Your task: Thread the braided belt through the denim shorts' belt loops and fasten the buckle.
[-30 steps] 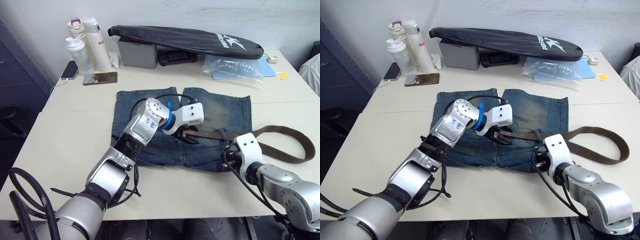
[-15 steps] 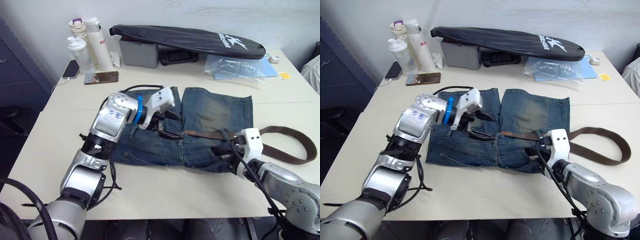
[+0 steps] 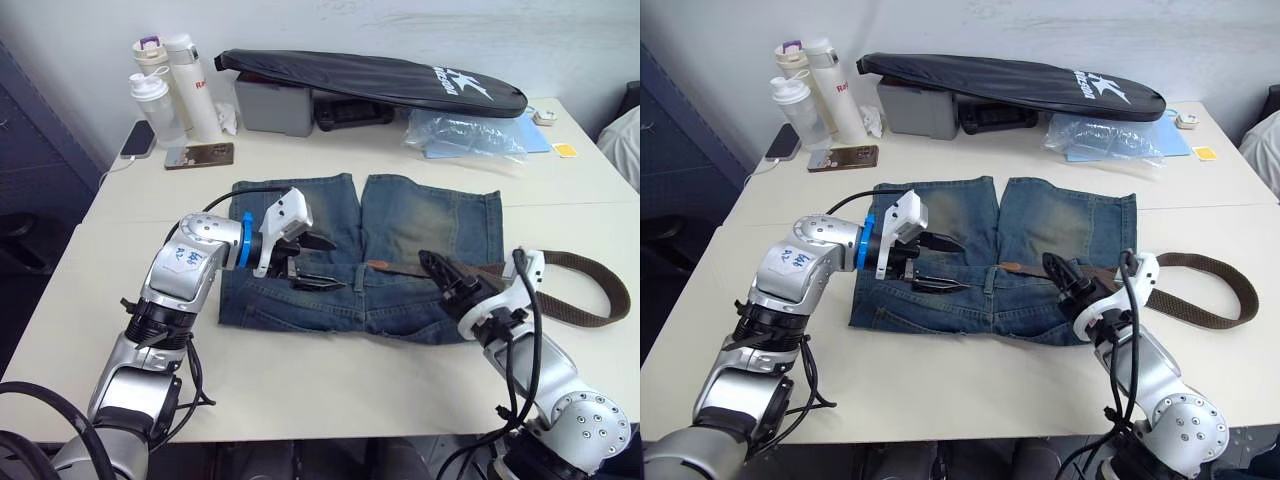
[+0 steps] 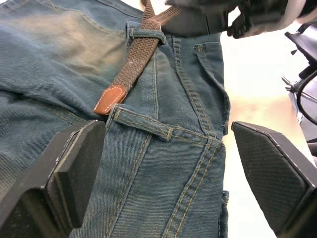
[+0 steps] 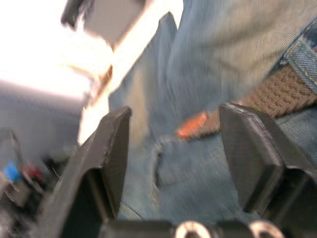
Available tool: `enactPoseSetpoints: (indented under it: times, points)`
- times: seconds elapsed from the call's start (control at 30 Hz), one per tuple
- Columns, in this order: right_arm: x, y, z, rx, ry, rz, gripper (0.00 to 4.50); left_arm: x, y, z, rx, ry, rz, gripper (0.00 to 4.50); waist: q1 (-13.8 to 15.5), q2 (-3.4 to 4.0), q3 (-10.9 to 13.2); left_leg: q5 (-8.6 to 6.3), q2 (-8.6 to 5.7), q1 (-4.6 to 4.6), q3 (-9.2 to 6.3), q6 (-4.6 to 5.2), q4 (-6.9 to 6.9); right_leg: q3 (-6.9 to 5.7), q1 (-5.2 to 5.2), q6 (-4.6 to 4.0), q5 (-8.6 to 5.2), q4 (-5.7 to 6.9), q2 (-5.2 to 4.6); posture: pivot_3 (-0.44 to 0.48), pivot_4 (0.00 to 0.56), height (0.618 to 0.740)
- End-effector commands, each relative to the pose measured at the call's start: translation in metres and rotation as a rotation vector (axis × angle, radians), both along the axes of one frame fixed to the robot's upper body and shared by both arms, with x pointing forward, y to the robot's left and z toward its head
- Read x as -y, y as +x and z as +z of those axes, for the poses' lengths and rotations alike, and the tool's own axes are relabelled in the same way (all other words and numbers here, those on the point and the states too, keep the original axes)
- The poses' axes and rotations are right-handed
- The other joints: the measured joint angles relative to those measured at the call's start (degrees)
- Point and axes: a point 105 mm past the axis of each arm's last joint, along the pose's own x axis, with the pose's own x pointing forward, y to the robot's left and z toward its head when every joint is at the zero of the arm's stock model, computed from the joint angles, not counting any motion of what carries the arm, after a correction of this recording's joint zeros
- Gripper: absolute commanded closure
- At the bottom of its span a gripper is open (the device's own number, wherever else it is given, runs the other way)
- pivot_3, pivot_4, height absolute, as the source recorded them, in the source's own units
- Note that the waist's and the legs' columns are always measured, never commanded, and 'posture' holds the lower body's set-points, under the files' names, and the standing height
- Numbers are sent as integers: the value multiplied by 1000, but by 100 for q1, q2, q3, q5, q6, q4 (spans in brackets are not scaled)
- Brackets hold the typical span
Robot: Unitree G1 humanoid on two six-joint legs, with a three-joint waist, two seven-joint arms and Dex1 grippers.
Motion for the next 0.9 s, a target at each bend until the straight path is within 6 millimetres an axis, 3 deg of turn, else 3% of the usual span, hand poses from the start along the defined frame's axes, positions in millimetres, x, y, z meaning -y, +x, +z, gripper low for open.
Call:
enactPoseSetpoints:
  times: [0.03, 0.43, 0.9]
  points:
    - [0, 5, 6, -2, 137, -18, 1691, 2, -4, 6, 47, 4, -12, 0, -37, 0, 0, 0, 0, 1, 0, 0, -1, 0, 0, 0, 0, 0, 1, 0, 150, 740]
    - [-21, 8, -17, -109, 222, 32, 1691, -4, -1, 1, 62, 31, 21, 0, -69, -1, 0, 7, 4, -2, 41, -5, -40, 45, -51, 0, 0, 8, 8, 0, 150, 740]
    - [-13, 23, -42, -162, 208, 3, 1691, -3, 3, -2, 80, 48, 25, 0, -63, -4, 0, 8, 10, 0, 57, -2, -42, 63, -59, 0, 0, 11, 8, 0, 150, 740]
